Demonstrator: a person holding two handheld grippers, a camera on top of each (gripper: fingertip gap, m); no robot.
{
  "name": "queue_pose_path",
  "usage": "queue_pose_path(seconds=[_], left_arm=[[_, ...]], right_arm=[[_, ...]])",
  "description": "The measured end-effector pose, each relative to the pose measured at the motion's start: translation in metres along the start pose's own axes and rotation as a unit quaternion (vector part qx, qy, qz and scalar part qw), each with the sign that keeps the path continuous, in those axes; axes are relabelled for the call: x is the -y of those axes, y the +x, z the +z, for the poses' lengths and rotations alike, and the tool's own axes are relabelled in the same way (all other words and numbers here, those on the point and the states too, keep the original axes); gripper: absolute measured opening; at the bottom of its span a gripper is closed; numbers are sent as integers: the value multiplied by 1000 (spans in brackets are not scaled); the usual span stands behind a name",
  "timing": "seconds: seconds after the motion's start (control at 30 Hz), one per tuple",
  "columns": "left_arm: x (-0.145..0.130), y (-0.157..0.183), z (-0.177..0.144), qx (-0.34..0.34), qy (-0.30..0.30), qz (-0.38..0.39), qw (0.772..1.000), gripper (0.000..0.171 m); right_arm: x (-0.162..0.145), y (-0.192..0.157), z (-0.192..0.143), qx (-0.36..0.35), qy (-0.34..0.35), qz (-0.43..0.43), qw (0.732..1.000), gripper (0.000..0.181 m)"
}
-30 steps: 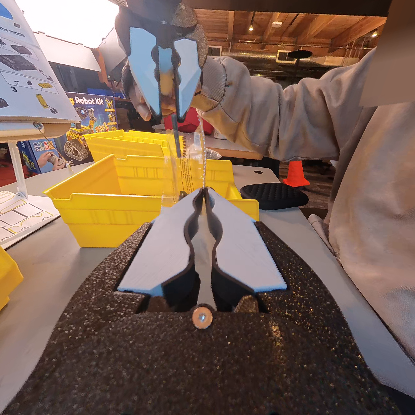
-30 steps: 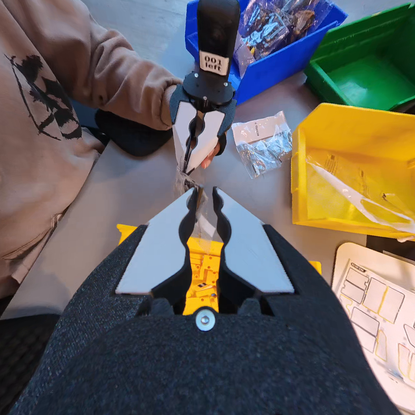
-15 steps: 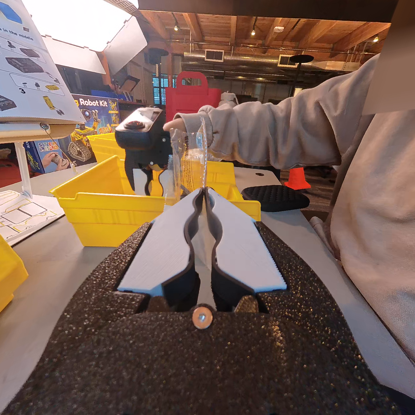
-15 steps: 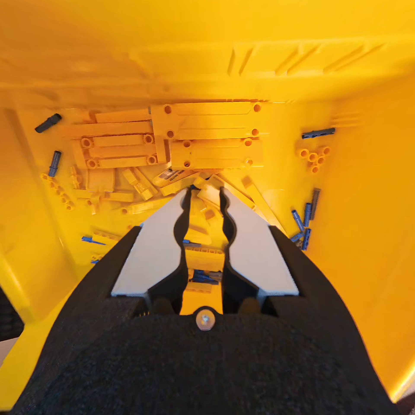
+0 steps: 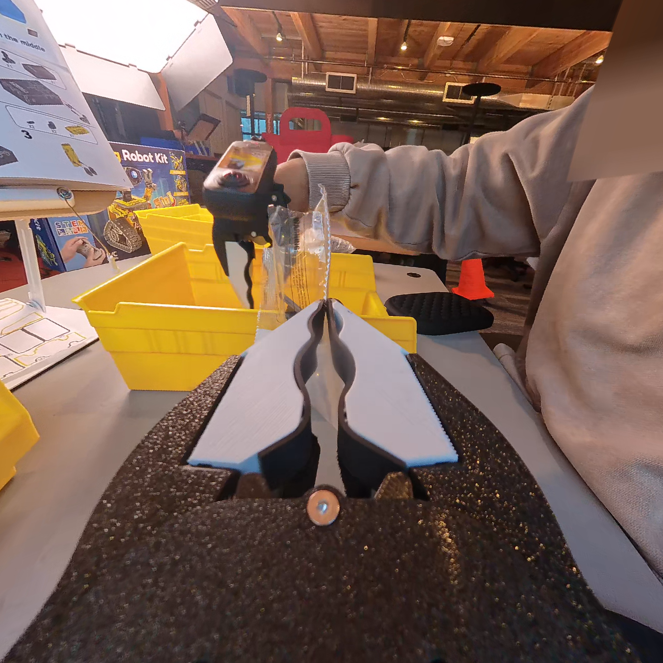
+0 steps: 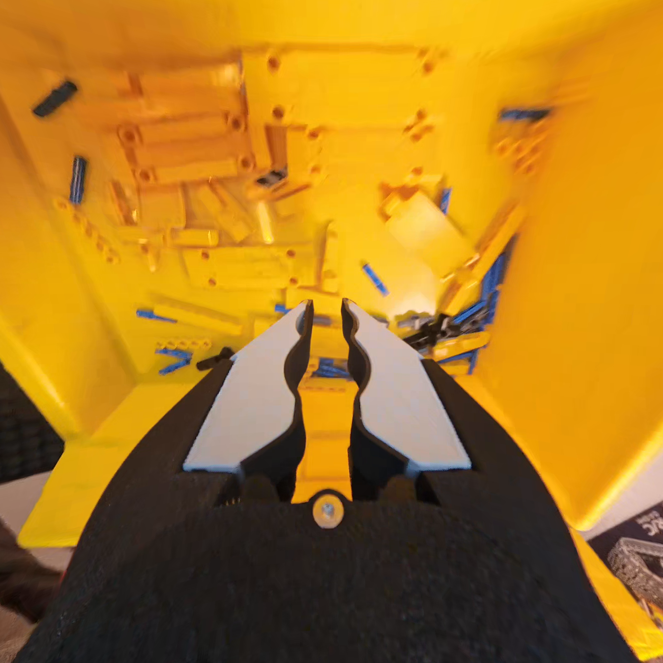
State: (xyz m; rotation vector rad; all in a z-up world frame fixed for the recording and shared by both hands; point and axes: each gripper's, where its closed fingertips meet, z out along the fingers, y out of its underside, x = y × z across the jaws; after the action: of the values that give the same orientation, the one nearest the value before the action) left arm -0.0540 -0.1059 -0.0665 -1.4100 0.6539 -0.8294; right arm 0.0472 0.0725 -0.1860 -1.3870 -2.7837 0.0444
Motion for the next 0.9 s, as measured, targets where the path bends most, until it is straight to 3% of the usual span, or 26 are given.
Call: queue_pose_path(seconds=[0.13,0.27,0.33,0.57,0.9], left_arm=[[-1,0,0,0,-1,0,1000,0],[-1,0,1,1,-2,0,1000,0],[-1,0,0,2,-2,0,1000,0],[0,1,0,-1,-2,2,1000,0],[0,3,0,-3,-5,7,1000,0]], right_arm=[[-21,-11,15,4,-59,-8,998,21],[8,-13,14,13,14,-5,1000,10],[14,-9,12,8,30,-1,1000,13],[-20,-14,17,40,-42,19,998,20],[-24,-15,18,19,-59,-9,998,28]])
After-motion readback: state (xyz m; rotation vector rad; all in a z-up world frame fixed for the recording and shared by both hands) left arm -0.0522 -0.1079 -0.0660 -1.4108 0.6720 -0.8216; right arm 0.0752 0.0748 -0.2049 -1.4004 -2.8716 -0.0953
